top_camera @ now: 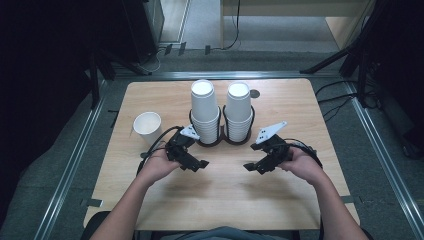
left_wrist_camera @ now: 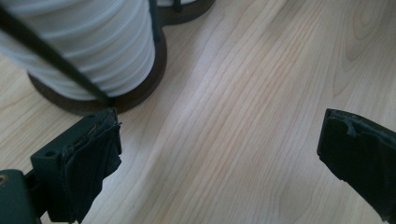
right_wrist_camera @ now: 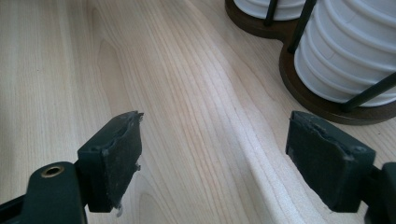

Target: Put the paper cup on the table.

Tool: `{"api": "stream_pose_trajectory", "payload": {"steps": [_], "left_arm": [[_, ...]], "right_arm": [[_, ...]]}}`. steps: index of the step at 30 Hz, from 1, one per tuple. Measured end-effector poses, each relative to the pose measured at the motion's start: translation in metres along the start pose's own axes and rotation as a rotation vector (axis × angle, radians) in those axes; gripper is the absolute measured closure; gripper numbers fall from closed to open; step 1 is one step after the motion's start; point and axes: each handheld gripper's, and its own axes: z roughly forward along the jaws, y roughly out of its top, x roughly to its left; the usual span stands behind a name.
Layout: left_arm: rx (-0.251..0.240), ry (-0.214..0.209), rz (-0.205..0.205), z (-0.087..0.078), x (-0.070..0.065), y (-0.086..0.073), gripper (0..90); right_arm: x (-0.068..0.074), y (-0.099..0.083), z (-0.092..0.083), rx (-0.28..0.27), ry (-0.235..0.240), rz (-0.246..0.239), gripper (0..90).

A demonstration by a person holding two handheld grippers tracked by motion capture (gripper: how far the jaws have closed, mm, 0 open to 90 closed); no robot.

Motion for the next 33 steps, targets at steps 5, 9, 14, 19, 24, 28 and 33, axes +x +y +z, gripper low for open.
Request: {"api": "stream_pose_trajectory", "payload": {"steps": [5,9,14,19,24,28,33], "left_arm": [[0.01,-0.02,0.029,0.007,-0.007,0.004,0.0],[0.013,-0.029,0.044,0.012,-0.011,0.006,0.0],[0.019,-0.041,0.058,0.017,-0.014,0.009,0.0],[0.019,-0.044,0.068,0.02,-0.016,0.01,0.0],[0.019,-0.042,0.071,0.021,-0.016,0.011,0.0],[0.019,-0.04,0.073,0.022,-0.015,0.011,0.0],[0.016,-0.039,0.073,0.022,-0.015,0.011,0.0]], "right_arm": [[0.002,-0.001,0.001,0.002,0.001,-0.004,18.7],[0.004,-0.002,0.002,0.011,-0.002,-0.009,18.7],[0.004,-0.004,0.002,0.009,-0.004,-0.005,18.7],[0.005,-0.006,0.001,0.01,-0.012,-0.001,18.7],[0.005,-0.007,0.001,0.009,-0.014,0.0,18.7],[0.005,-0.007,0.0,0.009,-0.014,0.0,18.7],[0.004,-0.007,0.001,0.01,-0.013,-0.004,18.7]]}}
